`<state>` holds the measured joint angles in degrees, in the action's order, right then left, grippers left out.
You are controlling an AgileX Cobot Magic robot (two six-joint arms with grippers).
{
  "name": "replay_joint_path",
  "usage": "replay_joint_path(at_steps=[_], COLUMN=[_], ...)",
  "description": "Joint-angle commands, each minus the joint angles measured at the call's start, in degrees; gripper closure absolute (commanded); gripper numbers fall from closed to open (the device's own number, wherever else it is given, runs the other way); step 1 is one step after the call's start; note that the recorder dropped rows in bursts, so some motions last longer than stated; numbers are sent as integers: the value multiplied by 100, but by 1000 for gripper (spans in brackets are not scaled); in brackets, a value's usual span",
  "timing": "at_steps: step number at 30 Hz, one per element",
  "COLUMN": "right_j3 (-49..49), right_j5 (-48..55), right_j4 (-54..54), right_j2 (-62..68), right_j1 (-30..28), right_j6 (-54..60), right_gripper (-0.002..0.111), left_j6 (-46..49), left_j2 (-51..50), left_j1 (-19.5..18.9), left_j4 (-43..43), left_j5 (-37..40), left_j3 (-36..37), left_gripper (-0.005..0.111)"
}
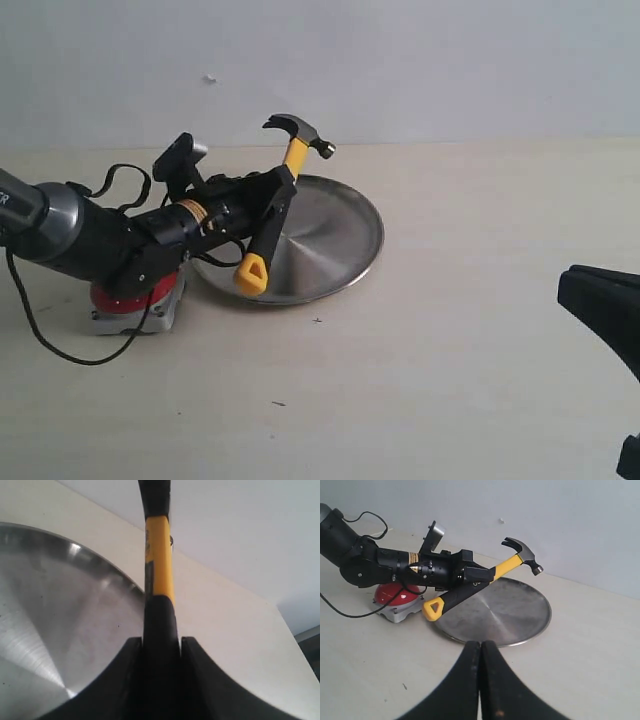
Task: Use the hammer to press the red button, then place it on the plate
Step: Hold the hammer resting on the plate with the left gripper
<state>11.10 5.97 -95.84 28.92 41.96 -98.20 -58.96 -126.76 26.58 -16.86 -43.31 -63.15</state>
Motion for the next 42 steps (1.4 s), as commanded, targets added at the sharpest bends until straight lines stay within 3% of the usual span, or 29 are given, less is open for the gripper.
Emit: replay_joint_path(at_steps=[1, 42], right_j3=[-17, -17], right_j5=[12, 12], right_j4=[-2, -28], right_j2=[-27, -27], right_j1=[3, 3], right_j6=[12, 12], right_gripper=[108, 108], left_j6=[-23, 648], left_j2=[-72, -95], left_j1=[33, 33], left_j4=[15, -234], left_j5=[-483, 9], left_j3=[-97, -246], left_gripper=[107, 107])
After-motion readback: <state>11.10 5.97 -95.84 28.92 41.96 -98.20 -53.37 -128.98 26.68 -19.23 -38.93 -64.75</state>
